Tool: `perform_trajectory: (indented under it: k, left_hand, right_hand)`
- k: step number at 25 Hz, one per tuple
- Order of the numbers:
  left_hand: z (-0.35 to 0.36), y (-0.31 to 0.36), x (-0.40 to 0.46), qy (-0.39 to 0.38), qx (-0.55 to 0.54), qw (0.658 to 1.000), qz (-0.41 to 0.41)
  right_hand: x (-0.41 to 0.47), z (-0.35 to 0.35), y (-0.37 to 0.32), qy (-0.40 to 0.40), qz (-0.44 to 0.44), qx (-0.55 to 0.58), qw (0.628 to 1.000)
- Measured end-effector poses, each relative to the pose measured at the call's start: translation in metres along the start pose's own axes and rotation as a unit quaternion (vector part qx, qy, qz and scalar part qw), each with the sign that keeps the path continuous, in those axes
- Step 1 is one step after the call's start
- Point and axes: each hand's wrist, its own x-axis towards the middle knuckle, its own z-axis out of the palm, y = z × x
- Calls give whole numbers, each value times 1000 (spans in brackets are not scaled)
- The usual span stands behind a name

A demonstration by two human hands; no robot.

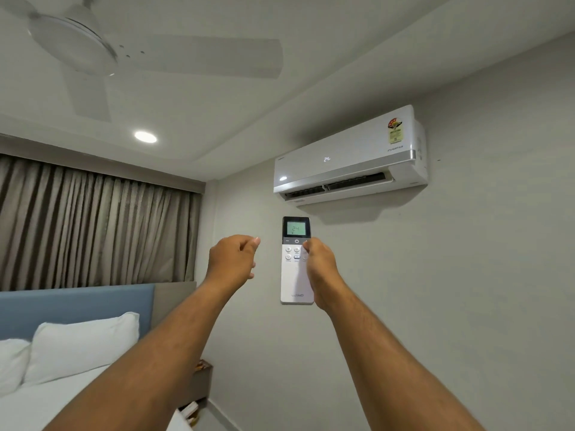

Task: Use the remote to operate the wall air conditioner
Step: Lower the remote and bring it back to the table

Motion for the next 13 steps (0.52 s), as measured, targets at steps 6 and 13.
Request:
perform_trajectory:
  k: [6, 13]
  left_hand:
    - [-42, -35, -39, -9, -49, 995, -84]
    - [-121, -85, -72, 89, -23, 976, -198]
  right_hand:
    - [-19, 84, 39, -84, 6, 6, 996]
    - [-54, 167, 82, -176, 34, 30, 983]
